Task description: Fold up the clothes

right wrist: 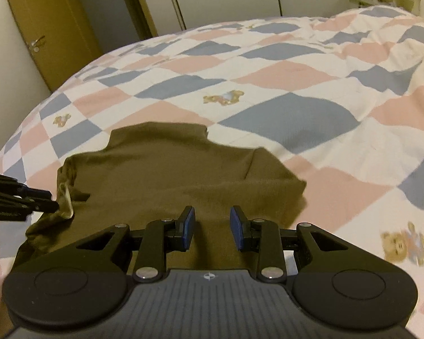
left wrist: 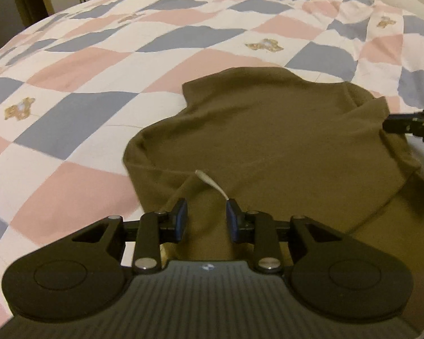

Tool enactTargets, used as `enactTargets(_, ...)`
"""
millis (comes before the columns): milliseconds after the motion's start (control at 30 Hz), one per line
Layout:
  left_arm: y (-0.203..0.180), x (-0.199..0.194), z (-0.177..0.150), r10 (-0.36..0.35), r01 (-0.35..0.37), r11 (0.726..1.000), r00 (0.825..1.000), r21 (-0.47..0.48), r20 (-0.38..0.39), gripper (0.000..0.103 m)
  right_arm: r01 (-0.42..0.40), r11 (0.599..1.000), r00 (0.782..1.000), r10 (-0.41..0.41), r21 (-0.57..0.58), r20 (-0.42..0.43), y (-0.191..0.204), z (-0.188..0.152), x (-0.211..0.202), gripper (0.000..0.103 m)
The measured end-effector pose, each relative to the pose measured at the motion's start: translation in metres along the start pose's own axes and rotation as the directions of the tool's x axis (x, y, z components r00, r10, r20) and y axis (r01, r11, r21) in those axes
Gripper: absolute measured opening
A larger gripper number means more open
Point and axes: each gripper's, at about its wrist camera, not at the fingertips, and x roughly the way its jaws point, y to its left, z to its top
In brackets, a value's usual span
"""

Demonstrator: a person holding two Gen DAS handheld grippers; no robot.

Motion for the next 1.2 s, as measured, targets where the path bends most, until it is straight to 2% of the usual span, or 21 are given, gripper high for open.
enactTargets(133,-0.001,0.02,-0.002,0.025,-0.025,1.0,0.997,-0.001,-0.079,0.026,-0.003,1.0,0.999,0.002,-0.026,-0.049,-0.003,0.001,0.011,0.037)
enactTargets(233,0.002,0.009,-0.005,0.017,-0.018,1.0,0.997,-0.02,-0.08,0.027,-0.01,0.999,0.997,0.007,-0.042,-0.076,-0.006,0.002,0.017,0.037)
enactTargets(367,0.007,-0.004,-0.007,-0.017,0.015,0.999,0.998,-0.043,-0.054,0.03,-0.059,0.997,0.998,0.057,-0.046,-0.034,-0.008,0.01,0.005,0.037)
enactTargets(400,0.009,-0.005,-0.008,-0.029,0.026,0.998,0.998,-0.049,-0.048,0.031,-0.055,0.997,0.997,0.052,-0.058,-0.054,-0.009,0.01,0.009,0.037)
enactTargets(533,0.014,0.017,-0.013,0.003,-0.009,0.998,0.993,-0.058,-0.114,0.033,-0.046,0.996,0.984,0.031,-0.082,-0.173,-0.019,0.006,0.033,0.037)
enactTargets(700,0.037,-0.013,0.005,-0.055,0.051,0.995,0.997,-0.087,-0.045,0.031,-0.131,0.988,0.982,0.118,-0.078,-0.144,-0.031,0.031,0.015,0.037)
enactTargets(833,0.062,-0.019,0.035,-0.052,0.054,0.996,0.998,-0.075,0.021,0.035,-0.156,0.985,0.982,0.148,-0.068,-0.119,-0.049,0.066,0.021,0.037)
enactTargets(933,0.074,0.004,0.056,-0.034,0.035,0.999,0.999,-0.038,0.015,0.037,-0.158,0.984,0.979,0.145,-0.086,-0.143,-0.061,0.087,0.043,0.037)
enactTargets(1000,0.079,0.021,0.064,-0.048,0.048,0.999,0.999,-0.026,-0.007,0.038,-0.157,0.982,0.976,0.14,-0.1,-0.165,-0.063,0.094,0.061,0.04)
enactTargets(1067,0.08,0.036,0.068,-0.048,0.048,0.999,0.999,0.001,-0.027,0.038,-0.17,0.98,0.971,0.149,-0.101,-0.187,-0.066,0.098,0.079,0.047)
enactTargets(1200,0.079,0.065,0.068,-0.054,0.06,0.996,0.995,0.069,-0.081,0.037,-0.187,0.979,0.952,0.16,-0.08,-0.262,-0.072,0.097,0.113,0.048)
